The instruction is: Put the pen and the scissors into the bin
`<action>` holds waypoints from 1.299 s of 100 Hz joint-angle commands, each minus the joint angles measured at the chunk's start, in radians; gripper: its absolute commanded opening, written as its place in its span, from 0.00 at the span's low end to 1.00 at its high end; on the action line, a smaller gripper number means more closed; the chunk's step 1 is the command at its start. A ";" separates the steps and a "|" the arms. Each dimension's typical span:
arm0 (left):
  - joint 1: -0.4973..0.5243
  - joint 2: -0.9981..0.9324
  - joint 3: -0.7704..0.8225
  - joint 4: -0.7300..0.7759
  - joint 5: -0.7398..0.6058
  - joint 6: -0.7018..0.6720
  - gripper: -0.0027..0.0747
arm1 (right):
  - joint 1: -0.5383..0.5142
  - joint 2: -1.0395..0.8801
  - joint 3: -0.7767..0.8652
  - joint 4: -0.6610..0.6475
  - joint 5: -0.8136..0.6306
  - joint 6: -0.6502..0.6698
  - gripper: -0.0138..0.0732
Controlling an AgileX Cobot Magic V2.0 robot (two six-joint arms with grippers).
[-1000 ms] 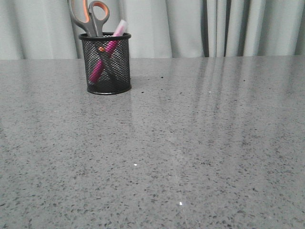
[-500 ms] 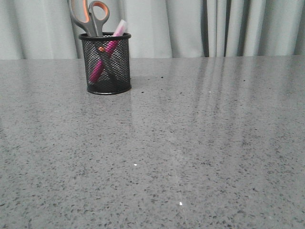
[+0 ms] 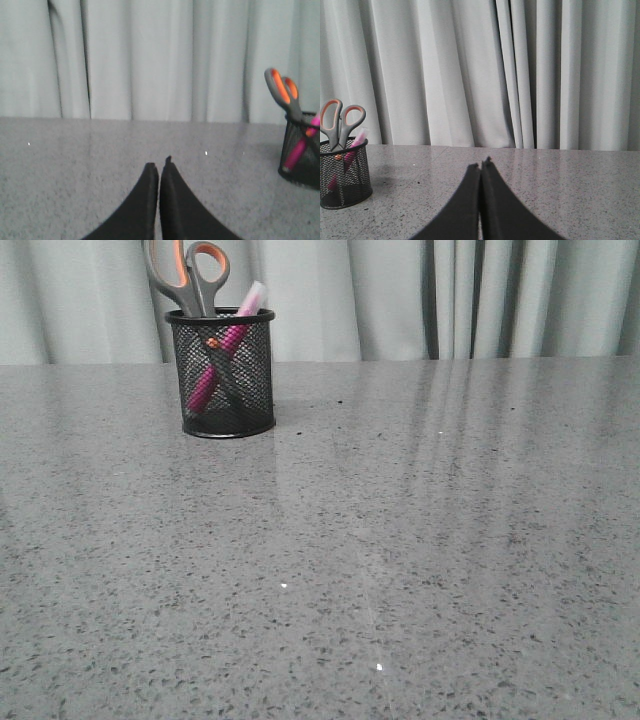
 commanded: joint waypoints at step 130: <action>0.005 -0.060 0.077 0.189 0.037 -0.234 0.01 | -0.008 0.005 -0.028 -0.005 -0.076 -0.007 0.08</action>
